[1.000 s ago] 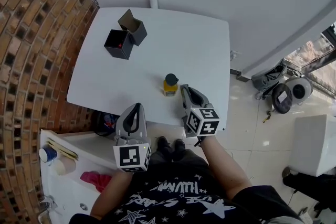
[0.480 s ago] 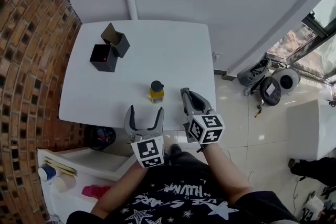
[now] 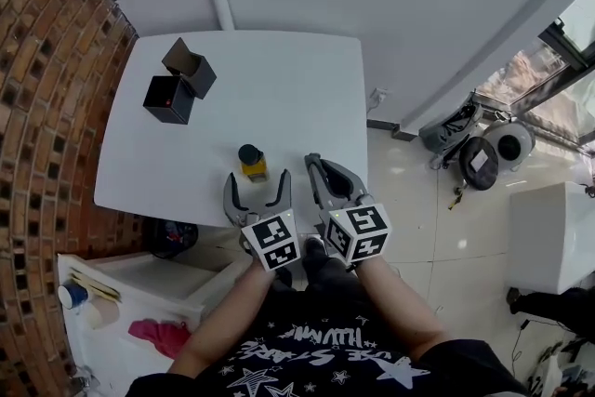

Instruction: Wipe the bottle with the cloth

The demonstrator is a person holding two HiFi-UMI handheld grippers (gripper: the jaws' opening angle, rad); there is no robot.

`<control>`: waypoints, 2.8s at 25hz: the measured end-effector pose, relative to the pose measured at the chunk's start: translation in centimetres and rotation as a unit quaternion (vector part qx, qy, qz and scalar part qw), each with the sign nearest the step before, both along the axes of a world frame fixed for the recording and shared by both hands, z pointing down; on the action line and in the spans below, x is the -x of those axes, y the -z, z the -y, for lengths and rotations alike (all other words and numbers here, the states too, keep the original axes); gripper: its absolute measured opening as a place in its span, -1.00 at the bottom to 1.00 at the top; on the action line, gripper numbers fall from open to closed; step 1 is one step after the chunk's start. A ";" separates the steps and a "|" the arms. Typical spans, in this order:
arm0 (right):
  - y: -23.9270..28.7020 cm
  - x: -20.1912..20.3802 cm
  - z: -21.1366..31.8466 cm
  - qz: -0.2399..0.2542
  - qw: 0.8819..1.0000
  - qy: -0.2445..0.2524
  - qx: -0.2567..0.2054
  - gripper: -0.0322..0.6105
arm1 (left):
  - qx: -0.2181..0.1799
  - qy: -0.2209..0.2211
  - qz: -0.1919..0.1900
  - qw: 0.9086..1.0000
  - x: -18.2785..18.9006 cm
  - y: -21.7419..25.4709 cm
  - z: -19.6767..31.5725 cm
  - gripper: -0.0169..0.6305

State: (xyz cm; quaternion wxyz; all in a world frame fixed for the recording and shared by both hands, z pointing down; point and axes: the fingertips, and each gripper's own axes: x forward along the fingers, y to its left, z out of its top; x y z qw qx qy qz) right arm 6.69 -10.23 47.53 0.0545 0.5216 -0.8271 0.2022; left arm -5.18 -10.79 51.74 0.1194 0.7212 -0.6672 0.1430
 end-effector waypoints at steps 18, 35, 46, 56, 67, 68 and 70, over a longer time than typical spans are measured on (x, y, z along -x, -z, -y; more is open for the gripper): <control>-0.2 0.2 2.4 0.018 0.994 0.104 0.000 -0.77 | 0.012 0.059 0.055 0.997 1.2 -1.8 1.8 -0.15; -0.6 3.9 3.0 0.023 0.992 0.126 0.009 -0.77 | -0.020 -0.255 0.026 0.966 0.2 -1.6 0.8 -0.17; -1.3 6.1 2.6 0.028 0.995 0.094 0.024 -0.77 | 0.000 -0.437 0.034 0.899 0.0 -1.7 -0.5 -0.17; -1.5 7.8 1.6 0.036 0.997 0.064 0.029 -0.77 | 0.000 -0.514 0.041 0.857 0.0 -1.6 -1.0 -0.16; 1.5 8.5 1.8 0.065 0.994 0.091 0.009 -0.77 | -0.018 -0.334 -0.030 0.942 4.4 -0.2 -1.8 0.09; 1.8 8.9 1.8 0.069 0.992 0.103 0.008 -0.77 | -0.016 -0.305 -0.047 0.951 5.0 0.1 -2.1 0.09; 1.9 9.3 1.7 0.075 0.990 0.117 0.010 -0.77 | -0.013 -0.246 -0.088 0.965 6.1 1.0 -2.8 0.09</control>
